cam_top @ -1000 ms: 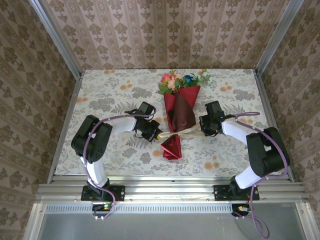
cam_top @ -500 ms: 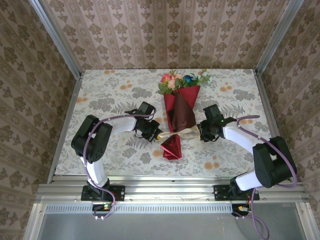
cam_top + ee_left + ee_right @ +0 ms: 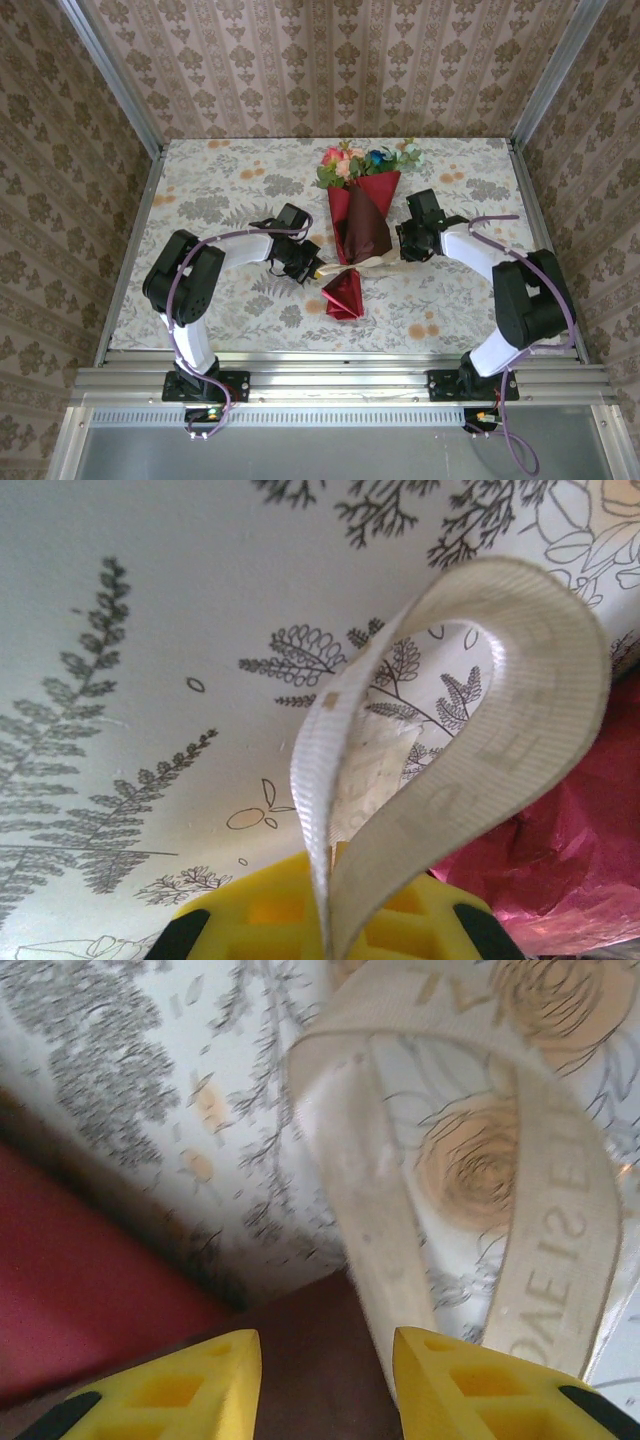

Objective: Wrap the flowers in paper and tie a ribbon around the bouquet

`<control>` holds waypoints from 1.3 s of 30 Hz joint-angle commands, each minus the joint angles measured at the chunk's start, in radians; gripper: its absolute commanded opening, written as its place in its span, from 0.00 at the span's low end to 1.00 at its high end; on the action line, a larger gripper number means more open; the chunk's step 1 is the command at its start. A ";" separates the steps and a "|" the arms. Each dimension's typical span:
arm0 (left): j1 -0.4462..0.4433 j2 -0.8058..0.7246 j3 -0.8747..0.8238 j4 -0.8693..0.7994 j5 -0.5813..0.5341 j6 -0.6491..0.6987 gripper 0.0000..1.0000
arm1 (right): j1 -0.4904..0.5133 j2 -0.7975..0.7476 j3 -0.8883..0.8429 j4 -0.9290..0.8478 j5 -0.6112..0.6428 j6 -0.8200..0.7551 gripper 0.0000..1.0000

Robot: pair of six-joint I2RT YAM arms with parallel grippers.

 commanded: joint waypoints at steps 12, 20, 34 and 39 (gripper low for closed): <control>-0.013 -0.012 0.028 -0.014 0.011 -0.011 0.00 | -0.019 0.164 0.083 -0.009 -0.013 0.019 0.48; -0.017 -0.006 0.036 -0.010 0.014 -0.015 0.00 | -0.014 0.269 0.217 -0.203 -0.013 0.016 0.51; -0.013 -0.011 0.031 0.001 0.017 -0.018 0.00 | -0.038 0.280 0.135 -0.189 0.056 0.056 0.00; -0.001 -0.023 -0.001 0.014 0.015 -0.030 0.00 | -0.070 0.193 0.198 -0.254 0.154 -0.043 0.00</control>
